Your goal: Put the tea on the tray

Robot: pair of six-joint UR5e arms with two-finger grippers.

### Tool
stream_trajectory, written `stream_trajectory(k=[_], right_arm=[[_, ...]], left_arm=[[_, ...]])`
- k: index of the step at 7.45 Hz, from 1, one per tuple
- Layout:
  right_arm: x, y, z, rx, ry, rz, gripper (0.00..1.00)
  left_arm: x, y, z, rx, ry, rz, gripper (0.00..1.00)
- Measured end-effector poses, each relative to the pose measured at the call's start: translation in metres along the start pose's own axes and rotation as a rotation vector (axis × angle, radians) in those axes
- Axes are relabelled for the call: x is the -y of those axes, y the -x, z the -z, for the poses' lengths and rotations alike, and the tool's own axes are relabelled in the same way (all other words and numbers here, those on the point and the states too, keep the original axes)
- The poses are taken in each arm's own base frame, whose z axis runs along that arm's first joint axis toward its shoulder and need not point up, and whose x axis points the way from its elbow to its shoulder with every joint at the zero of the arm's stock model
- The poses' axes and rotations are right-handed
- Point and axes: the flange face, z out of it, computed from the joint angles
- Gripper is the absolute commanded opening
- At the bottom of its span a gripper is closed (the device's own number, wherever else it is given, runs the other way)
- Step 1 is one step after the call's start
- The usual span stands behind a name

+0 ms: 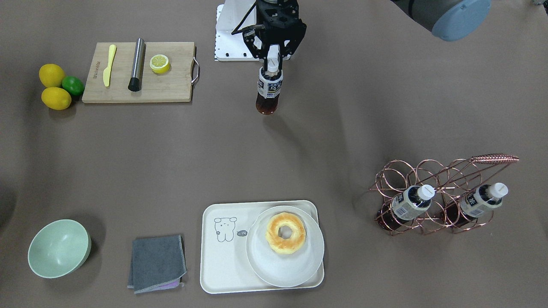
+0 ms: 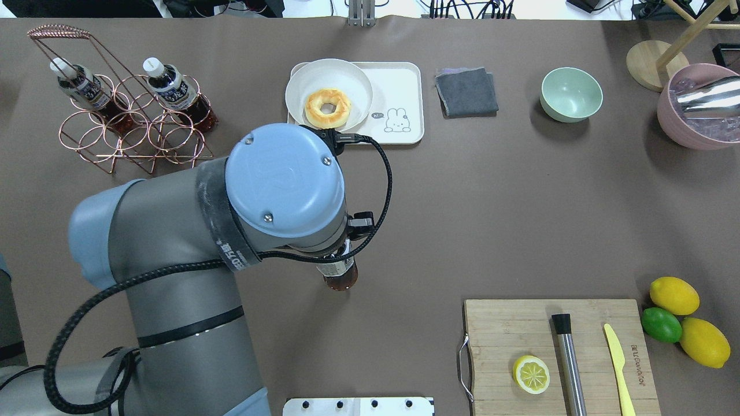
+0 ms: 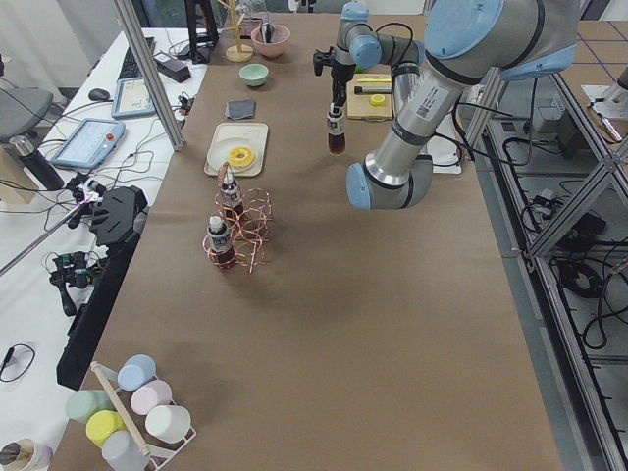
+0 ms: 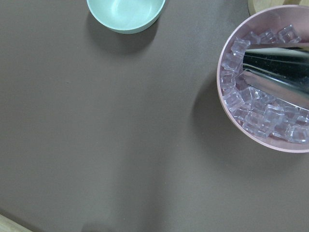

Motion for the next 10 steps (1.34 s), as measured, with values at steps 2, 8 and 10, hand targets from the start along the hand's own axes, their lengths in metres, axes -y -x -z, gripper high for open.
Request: stream_trajectory(k=[2, 8, 10], right_arm=[[-0.005, -0.002, -0.003, 0.008, 0.007, -0.017, 1.0], [-0.007, -0.001, -0.003, 0.018, 0.007, -0.023, 1.0], [-0.002, 0.003, -0.001, 0.023, -0.001, -0.024, 1.0]], left_arm=[[-0.012, -0.013, -0.013, 0.01, -0.013, -0.001, 0.0], [-0.033, -0.021, -0.031, 0.01, -0.031, -0.027, 0.48], [-0.034, -0.021, -0.032, 0.011, -0.032, -0.03, 0.89]])
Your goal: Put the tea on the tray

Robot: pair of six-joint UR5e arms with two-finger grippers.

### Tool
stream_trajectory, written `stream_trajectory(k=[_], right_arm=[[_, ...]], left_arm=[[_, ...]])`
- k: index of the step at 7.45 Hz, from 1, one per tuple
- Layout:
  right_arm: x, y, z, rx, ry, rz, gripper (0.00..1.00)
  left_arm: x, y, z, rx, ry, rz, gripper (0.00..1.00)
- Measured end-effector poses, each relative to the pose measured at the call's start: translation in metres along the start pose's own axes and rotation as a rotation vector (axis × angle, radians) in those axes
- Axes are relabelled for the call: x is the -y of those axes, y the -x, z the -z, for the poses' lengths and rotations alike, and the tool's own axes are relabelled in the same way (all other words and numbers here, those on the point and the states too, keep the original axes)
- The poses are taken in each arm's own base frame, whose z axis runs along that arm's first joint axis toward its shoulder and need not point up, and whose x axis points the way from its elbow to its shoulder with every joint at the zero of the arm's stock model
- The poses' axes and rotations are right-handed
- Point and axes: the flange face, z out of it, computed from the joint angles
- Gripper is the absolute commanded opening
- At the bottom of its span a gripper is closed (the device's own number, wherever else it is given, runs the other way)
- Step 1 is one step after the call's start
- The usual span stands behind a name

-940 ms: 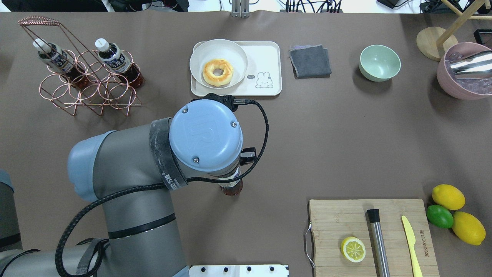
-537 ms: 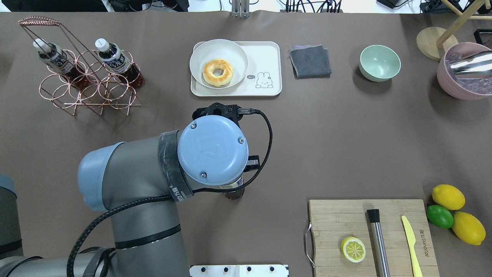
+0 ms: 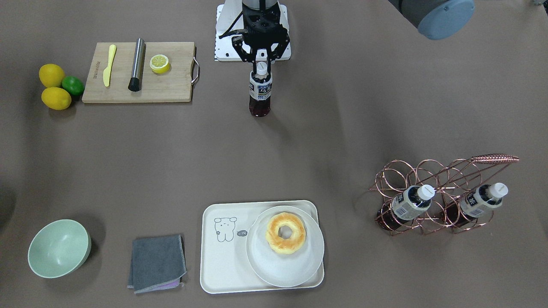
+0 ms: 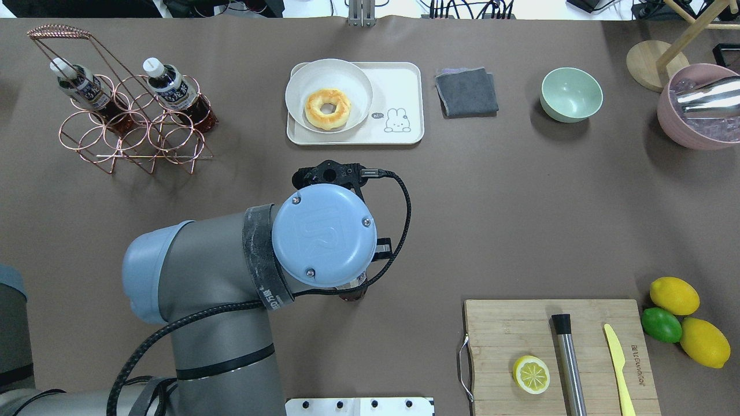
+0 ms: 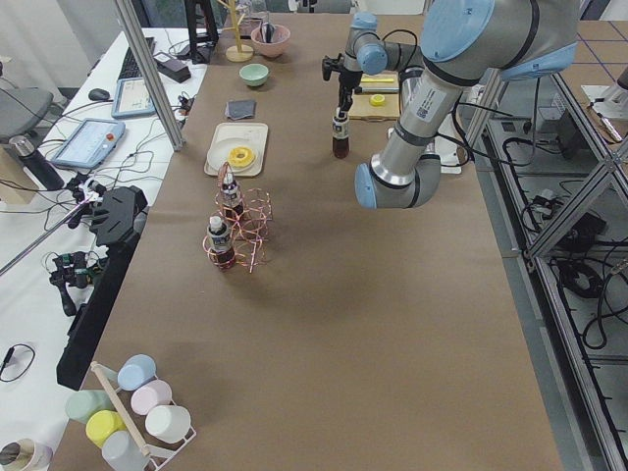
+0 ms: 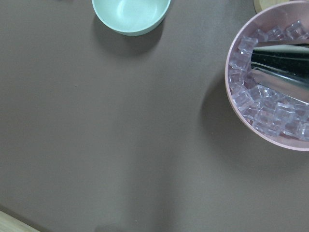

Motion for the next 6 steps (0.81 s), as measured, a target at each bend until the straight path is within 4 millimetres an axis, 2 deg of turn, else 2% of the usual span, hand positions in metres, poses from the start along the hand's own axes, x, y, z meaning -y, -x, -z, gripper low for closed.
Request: stream_trajectory(k=[1, 3, 4, 5, 6], right_arm=[[0.012, 0.012, 0.002, 0.023, -0.01, -0.022, 1.0], [0.043, 0.065, 0.01, 0.073, -0.03, -0.083, 1.0], [0.058, 0.097, 0.013, 0.089, -0.035, -0.111, 1.0], [0.071, 0.127, 0.014, 0.102, -0.039, -0.139, 1.0], [0.082, 0.158, 0.014, 0.111, -0.041, -0.164, 1.0]], left_arm=[[0.0, 0.0, 0.001, -0.001, -0.001, 0.0, 0.88], [0.007, 0.005, 0.011, -0.019, -0.007, 0.0, 0.89], [0.027, 0.018, 0.022, -0.03, -0.019, -0.005, 0.89], [0.058, 0.045, 0.031, -0.034, 0.0, -0.011, 0.89], [0.099, 0.084, 0.042, -0.036, 0.022, -0.015, 0.91]])
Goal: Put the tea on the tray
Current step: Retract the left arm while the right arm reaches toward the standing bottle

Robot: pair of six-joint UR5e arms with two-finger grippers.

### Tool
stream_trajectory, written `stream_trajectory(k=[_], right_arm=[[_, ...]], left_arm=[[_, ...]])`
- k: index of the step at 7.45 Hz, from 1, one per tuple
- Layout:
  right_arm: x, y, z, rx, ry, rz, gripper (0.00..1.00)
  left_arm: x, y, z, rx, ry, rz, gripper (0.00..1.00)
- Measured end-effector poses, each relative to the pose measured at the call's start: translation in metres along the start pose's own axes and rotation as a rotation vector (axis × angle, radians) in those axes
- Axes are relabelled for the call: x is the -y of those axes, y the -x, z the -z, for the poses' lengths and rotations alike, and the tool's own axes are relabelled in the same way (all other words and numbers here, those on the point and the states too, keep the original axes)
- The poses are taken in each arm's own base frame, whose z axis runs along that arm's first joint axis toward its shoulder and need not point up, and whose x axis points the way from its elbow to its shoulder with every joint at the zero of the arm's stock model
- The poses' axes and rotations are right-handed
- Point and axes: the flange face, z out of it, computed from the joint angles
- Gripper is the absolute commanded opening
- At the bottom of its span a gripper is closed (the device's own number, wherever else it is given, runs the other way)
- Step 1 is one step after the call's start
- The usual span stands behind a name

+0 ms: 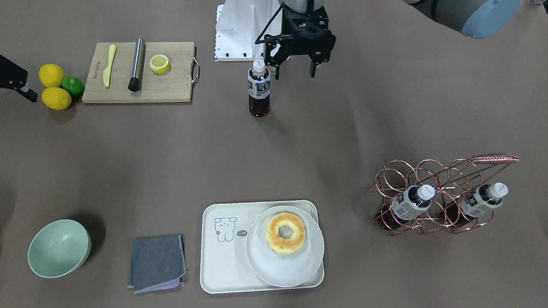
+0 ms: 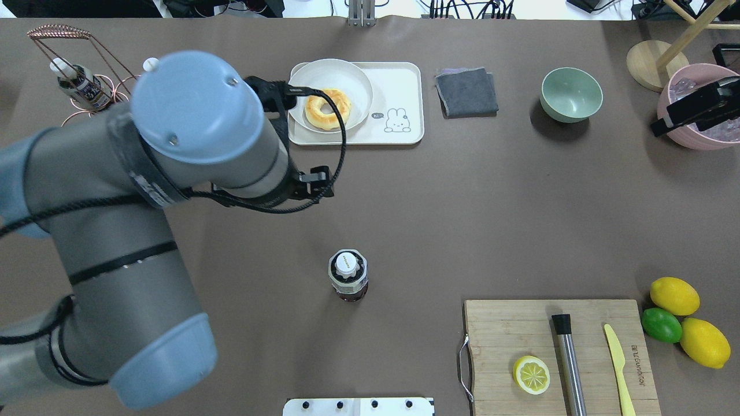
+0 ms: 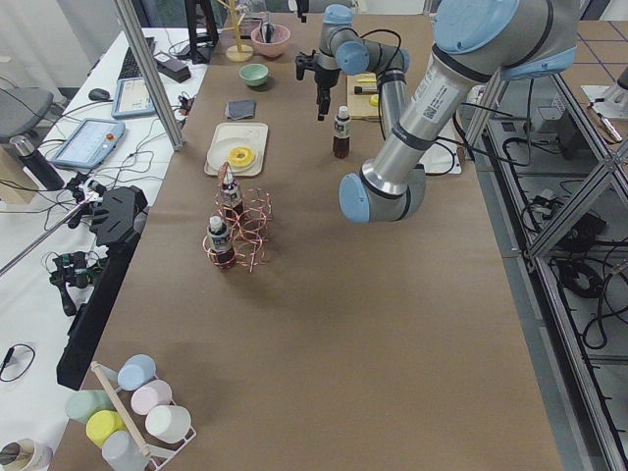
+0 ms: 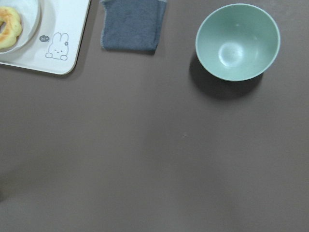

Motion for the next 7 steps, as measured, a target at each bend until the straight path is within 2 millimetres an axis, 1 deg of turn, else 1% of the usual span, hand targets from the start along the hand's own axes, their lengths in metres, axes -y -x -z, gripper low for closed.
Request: stream_trajectory(k=[1, 2, 3, 4, 5, 6, 7], right_arm=[[0.005, 0.036, -0.005, 0.008, -0.003, -0.03, 1.0], [0.009, 0.079, -0.014, 0.012, -0.008, -0.063, 1.0], [0.009, 0.127, -0.028, 0.013, -0.015, -0.096, 1.0], [0.007, 0.18, -0.045, 0.02, -0.019, -0.137, 1.0], [0.001, 0.235, -0.064, 0.032, -0.025, -0.179, 0.99], [-0.005, 0.285, -0.078, 0.036, -0.029, -0.212, 0.99], [-0.009, 0.337, -0.091, 0.015, -0.032, -0.238, 0.99]], left_arm=[[0.036, 0.042, 0.012, 0.002, 0.02, -0.022, 0.91], [0.069, 0.088, 0.019, 0.009, 0.047, -0.055, 0.91], [0.095, 0.136, 0.023, 0.014, 0.075, -0.095, 0.91], [0.116, 0.184, 0.025, 0.022, 0.101, -0.135, 0.91], [0.131, 0.231, 0.025, 0.027, 0.124, -0.177, 0.91], [0.143, 0.271, 0.027, 0.023, 0.143, -0.209, 0.91], [0.151, 0.3, 0.028, 0.01, 0.162, -0.235, 0.92]])
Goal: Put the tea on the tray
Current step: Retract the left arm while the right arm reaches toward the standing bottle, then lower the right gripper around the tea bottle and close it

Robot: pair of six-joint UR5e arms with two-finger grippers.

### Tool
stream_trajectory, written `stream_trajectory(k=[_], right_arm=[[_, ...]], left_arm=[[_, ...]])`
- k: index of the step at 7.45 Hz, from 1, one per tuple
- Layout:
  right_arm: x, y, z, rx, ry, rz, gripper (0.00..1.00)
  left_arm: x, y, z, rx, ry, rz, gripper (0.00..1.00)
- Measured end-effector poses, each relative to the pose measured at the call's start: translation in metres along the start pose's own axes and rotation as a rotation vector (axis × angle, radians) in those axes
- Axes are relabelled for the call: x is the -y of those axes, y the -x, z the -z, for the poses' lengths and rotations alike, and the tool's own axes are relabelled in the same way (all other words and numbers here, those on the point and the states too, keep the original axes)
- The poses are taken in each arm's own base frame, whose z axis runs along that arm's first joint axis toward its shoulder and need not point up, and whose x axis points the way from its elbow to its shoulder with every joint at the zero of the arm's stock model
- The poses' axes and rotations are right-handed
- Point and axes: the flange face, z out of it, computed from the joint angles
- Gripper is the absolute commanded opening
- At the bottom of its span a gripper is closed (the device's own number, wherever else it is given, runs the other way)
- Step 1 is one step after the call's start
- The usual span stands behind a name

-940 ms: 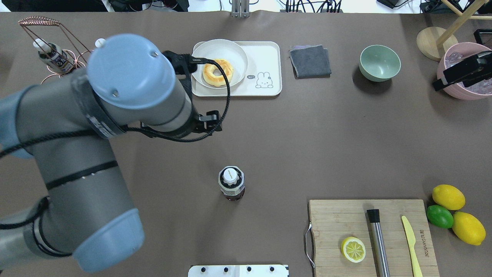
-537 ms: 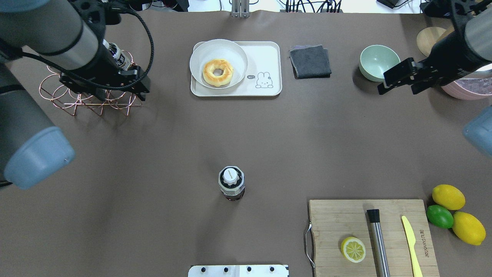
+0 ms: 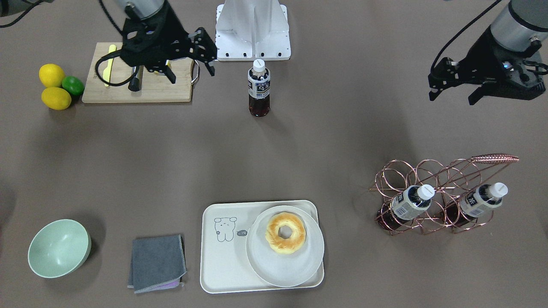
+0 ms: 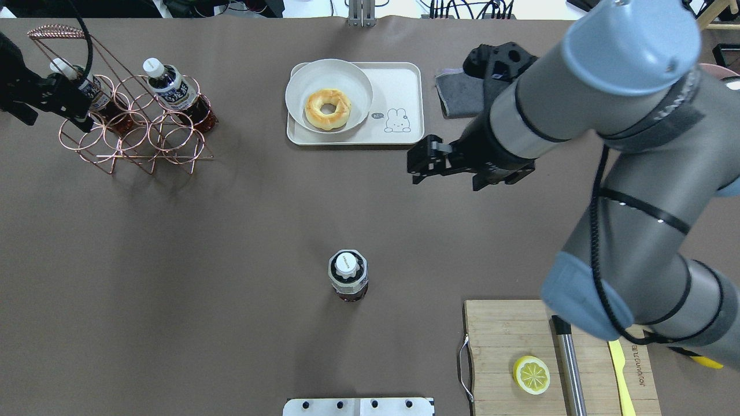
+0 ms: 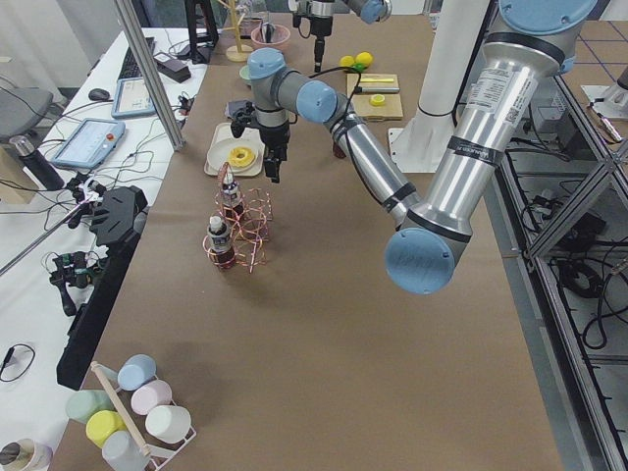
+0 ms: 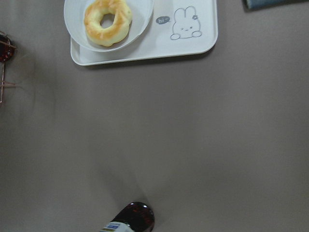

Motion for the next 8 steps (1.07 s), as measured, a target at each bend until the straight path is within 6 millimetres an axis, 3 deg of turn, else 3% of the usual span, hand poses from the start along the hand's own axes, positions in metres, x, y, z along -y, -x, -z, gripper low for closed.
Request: stream_trajectory(k=[2, 4, 6, 8], right_arm=[[-0.031, 0.083, -0.026, -0.063, -0.003, -0.021, 0.98], [-0.052, 0.131, -0.057, -0.106, -0.003, -0.025, 0.93], [-0.067, 0.147, -0.079, -0.139, -0.001, -0.01, 0.87], [-0.079, 0.147, -0.099, -0.171, 0.011, 0.004, 0.82]], left_arm=[[0.001, 0.023, 0.003, -0.017, 0.009, -0.02, 0.94], [0.002, 0.023, 0.007, -0.027, 0.006, -0.019, 0.95], [-0.001, 0.021, 0.008, -0.049, 0.012, -0.017, 0.96], [-0.003, 0.02, 0.009, -0.055, 0.012, -0.017, 0.96]])
